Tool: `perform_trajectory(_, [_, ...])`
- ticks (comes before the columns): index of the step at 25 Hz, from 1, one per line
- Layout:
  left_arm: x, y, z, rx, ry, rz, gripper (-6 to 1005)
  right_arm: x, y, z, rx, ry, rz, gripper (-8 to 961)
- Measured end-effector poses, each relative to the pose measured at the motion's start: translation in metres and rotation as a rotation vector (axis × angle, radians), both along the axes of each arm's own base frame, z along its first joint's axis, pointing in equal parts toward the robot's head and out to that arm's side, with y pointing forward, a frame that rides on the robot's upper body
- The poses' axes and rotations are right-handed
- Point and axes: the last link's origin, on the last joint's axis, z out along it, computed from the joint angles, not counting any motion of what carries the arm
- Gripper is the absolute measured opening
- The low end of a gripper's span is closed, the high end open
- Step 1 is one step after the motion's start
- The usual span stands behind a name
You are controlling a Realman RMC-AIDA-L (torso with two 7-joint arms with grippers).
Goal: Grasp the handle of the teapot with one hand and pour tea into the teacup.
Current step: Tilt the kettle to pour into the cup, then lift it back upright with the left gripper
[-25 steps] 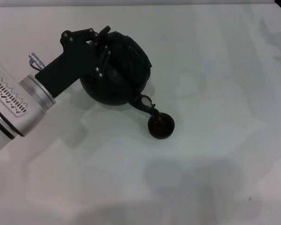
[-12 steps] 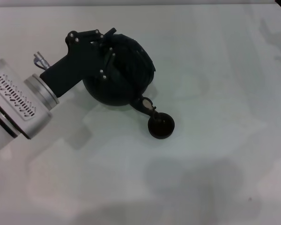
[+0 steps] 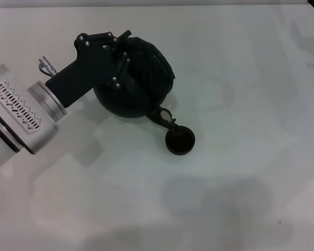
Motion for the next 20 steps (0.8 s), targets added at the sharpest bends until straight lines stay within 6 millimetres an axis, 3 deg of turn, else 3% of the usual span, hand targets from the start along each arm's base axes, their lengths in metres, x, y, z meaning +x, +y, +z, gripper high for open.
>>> perform_trajectory(20, [0.0005, -0.0007, 0.0003, -0.051, -0.107, 0.074, 110, 0.0065, -0.0051, 0.0011, 0.002, 0.0, -0.016, 844])
